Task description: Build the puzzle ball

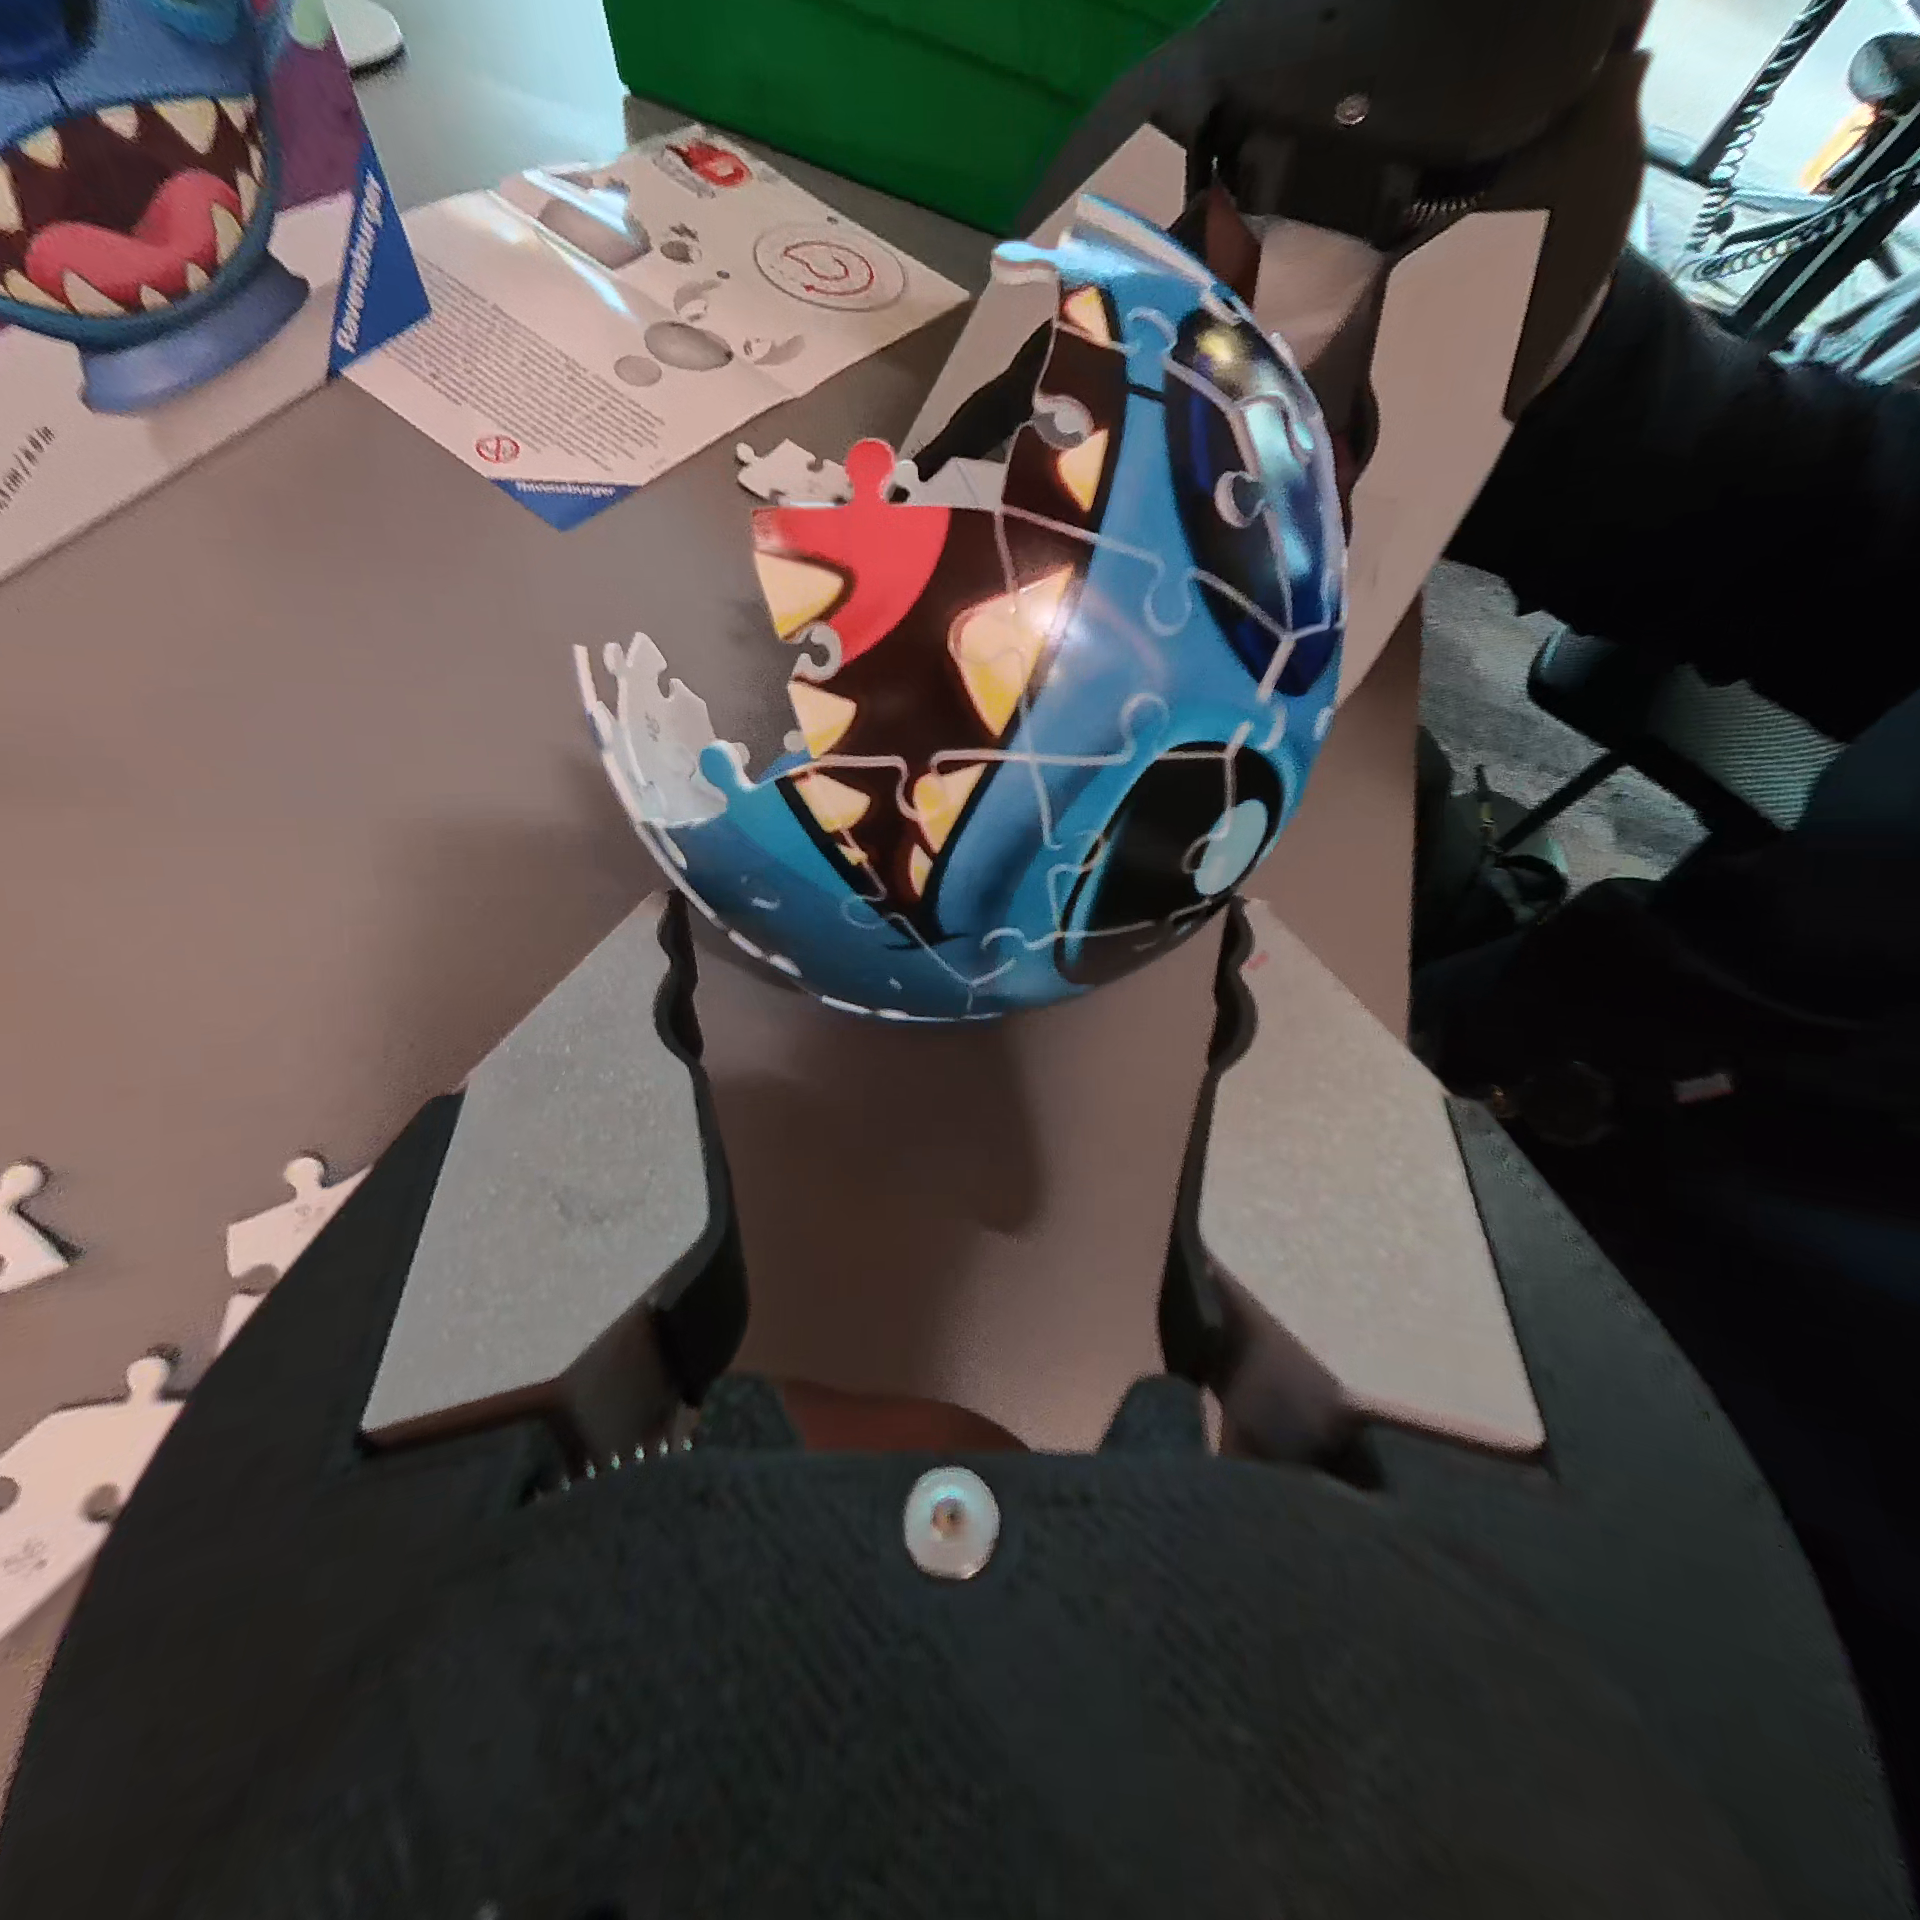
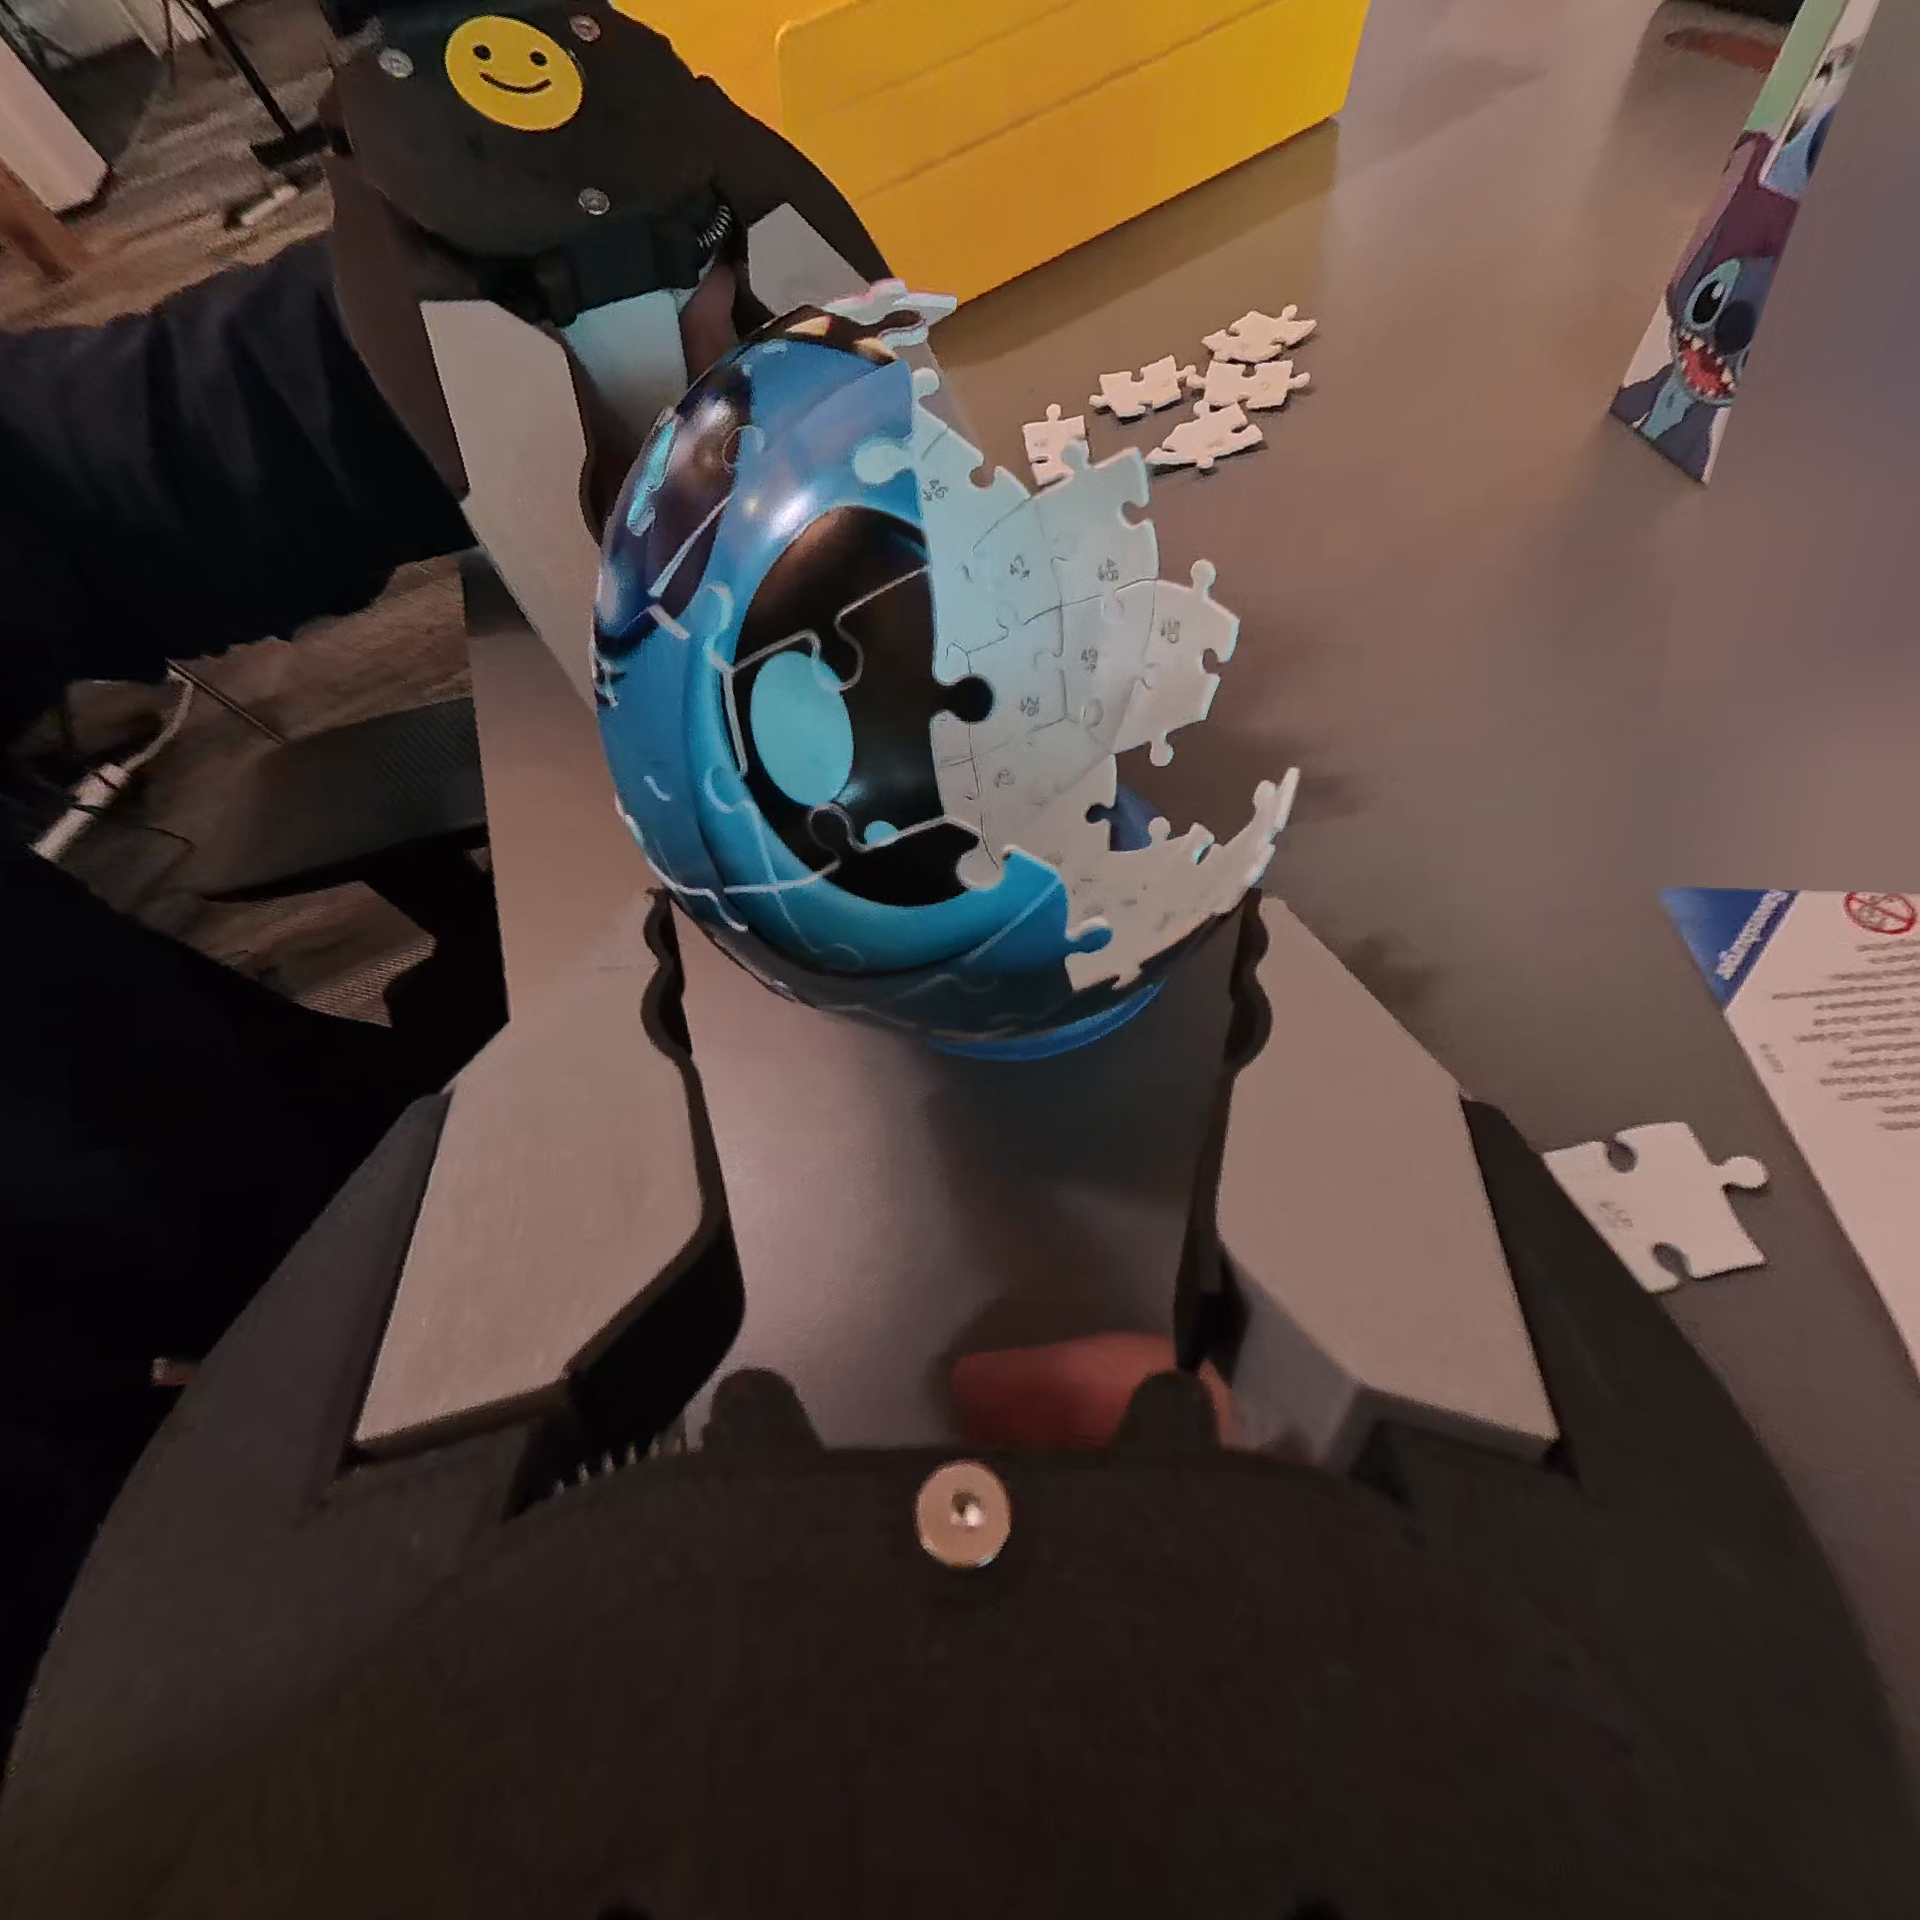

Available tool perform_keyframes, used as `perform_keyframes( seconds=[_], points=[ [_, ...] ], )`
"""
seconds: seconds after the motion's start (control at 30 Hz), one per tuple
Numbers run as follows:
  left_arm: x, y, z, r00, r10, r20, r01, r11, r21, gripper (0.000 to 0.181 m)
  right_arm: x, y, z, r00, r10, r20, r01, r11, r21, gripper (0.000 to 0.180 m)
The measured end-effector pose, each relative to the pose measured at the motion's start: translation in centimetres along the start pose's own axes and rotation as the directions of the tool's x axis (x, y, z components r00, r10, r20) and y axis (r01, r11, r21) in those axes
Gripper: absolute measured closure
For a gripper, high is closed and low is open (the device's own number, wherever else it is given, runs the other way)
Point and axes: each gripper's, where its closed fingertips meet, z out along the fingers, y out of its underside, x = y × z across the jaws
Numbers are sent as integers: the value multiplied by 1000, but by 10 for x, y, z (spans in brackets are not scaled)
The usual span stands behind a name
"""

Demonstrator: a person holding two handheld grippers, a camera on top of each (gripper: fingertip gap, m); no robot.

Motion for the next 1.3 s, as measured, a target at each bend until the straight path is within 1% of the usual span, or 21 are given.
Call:
perform_keyframes(
  seconds=[0.1, 0.23, 0.33, 0.47, 0.57, 0.67, 0.77, 0.87, 0.93, 1.0, 1.03, 1.1, 1.17, 1.27, 1.3],
  points=[
    [4, 0, -3, 994, -98, -57, 96, 994, -44, 81, -4, 1, 0, 997, 74, 30, -73, 997, -30, 76],
    [4, -4, -6, 969, -216, -118, 210, 976, -66, 81, -5, 1, 0, 983, 175, 63, -170, 982, -77, 76],
    [1, -7, -7, 958, -259, -123, 253, 965, -66, 81, -3, -3, 0, 963, 249, 100, -238, 965, -109, 76],
    [0, -3, -9, 962, -252, -106, 245, 967, -69, 85, -2, 0, 0, 949, 284, 136, -265, 954, -140, 78],
    [2, 4, -9, 971, -223, -84, 218, 974, -67, 93, -4, 6, 1, 956, 262, 133, -246, 961, -128, 80],
    [4, 6, -8, 971, -222, -85, 217, 974, -60, 92, -5, 9, 2, 962, 247, 118, -231, 964, -131, 80],
    [0, 8, -12, 978, -202, -56, 200, 979, -49, 92, -3, 12, -2, 972, 214, 97, -201, 970, -135, 79],
    [-5, 14, -23, 989, -145, -5, 145, 989, -17, 91, 1, 15, -16, 988, 135, 81, -126, 987, -105, 79],
    [-9, 25, -28, 997, -69, 45, 70, 997, -35, 92, 6, 21, -21, 996, 52, 72, -44, 994, -99, 79],
    [-16, 37, -30, 995, 4, 101, 4, 997, -78, 91, 16, 32, -18, 999, -28, 46, 34, 990, -139, 78],
    [-17, 40, -30, 994, 17, 109, -7, 996, -92, 90, 22, 35, -15, 998, -46, 32, 50, 986, -162, 77],
    [-15, 40, -28, 998, 8, 63, -3, 997, -83, 89, 19, 37, -7, 995, -61, 80, 75, 979, -187, 70],
    [-14, 35, -27, 1000, 5, 17, -4, 999, -44, 91, 13, 38, 0, 989, -77, 130, 104, 971, -214, 70],
    [-23, 37, -30, 1000, 15, 14, -14, 999, -34, 92, 11, 47, 9, 982, -98, 161, 139, 953, -269, 69],
    [-28, 40, -31, 999, 20, 27, -19, 999, -41, 92, 11, 47, 10, 982, -97, 165, 138, 956, -260, 70]
  ],
)
